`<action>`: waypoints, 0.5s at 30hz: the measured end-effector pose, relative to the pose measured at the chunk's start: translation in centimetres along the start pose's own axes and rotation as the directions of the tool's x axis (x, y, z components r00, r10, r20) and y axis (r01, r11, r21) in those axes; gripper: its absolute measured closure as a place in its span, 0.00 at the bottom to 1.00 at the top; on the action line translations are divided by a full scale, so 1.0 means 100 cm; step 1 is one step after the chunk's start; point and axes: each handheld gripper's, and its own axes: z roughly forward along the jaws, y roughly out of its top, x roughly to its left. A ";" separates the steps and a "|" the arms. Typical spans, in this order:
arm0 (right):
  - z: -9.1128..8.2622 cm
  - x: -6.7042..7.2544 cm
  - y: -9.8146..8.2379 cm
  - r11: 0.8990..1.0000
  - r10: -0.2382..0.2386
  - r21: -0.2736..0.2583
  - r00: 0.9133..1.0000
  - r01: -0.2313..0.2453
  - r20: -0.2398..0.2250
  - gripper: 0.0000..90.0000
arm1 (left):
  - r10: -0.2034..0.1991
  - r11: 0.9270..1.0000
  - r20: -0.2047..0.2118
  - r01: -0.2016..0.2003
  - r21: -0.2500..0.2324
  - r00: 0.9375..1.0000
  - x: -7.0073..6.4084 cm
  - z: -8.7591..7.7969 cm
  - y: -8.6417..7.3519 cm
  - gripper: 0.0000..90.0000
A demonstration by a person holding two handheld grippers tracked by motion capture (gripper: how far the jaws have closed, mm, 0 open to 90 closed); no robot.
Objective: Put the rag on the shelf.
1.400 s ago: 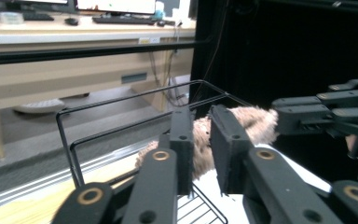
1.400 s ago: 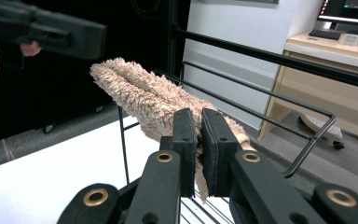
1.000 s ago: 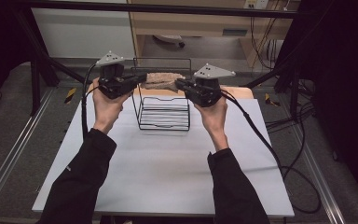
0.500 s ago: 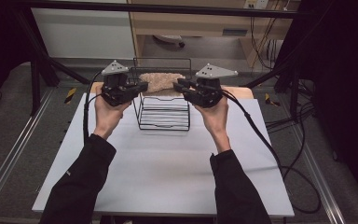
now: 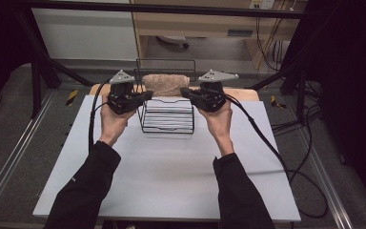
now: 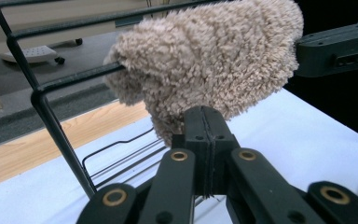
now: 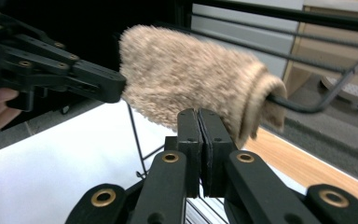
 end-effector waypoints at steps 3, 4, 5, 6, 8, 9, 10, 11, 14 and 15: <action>0.005 -0.004 -0.004 1.000 0.007 0.001 1.000 -0.007 0.007 0.99 | -0.004 1.000 -0.009 0.004 -0.004 1.000 0.002 0.004 -0.001 0.99; 0.008 -0.006 -0.005 1.000 0.008 -0.003 1.000 -0.008 0.014 0.99 | -0.007 1.000 -0.013 0.007 -0.007 1.000 0.002 0.006 -0.001 0.99; 0.009 -0.007 -0.005 1.000 0.010 -0.005 1.000 -0.010 0.017 0.99 | -0.009 1.000 -0.016 0.008 -0.008 1.000 0.003 0.007 -0.002 0.99; 0.009 -0.007 -0.005 1.000 0.010 -0.005 1.000 -0.010 0.017 0.99 | -0.012 1.000 -0.017 0.012 -0.010 1.000 0.004 0.008 -0.002 0.99; 0.011 -0.008 -0.006 1.000 0.009 -0.007 1.000 -0.009 0.021 0.99 | -0.019 1.000 -0.018 0.018 -0.019 1.000 0.004 0.010 -0.003 0.99; 0.011 -0.008 -0.006 1.000 0.009 -0.007 1.000 -0.009 0.021 0.99 | -0.021 1.000 -0.017 0.021 -0.021 1.000 0.004 0.010 -0.003 0.99; 0.011 -0.007 -0.006 1.000 0.008 -0.007 1.000 -0.008 0.019 0.98 | -0.022 1.000 -0.015 0.022 -0.022 1.000 0.004 0.009 -0.004 0.99; 0.011 -0.007 -0.006 1.000 0.008 -0.007 1.000 -0.008 0.019 0.98 | -0.023 0.999 -0.011 0.023 -0.024 1.000 0.004 0.009 -0.004 0.99; 0.007 -0.004 -0.007 1.000 -0.003 -0.013 1.000 0.003 0.012 0.97 | -0.022 0.999 -0.001 0.022 -0.027 1.000 0.004 0.004 -0.004 0.99; 0.004 -0.003 -0.006 1.000 -0.006 -0.017 1.000 0.006 0.006 0.96 | -0.021 0.999 0.000 0.021 -0.030 1.000 0.003 0.002 -0.004 0.98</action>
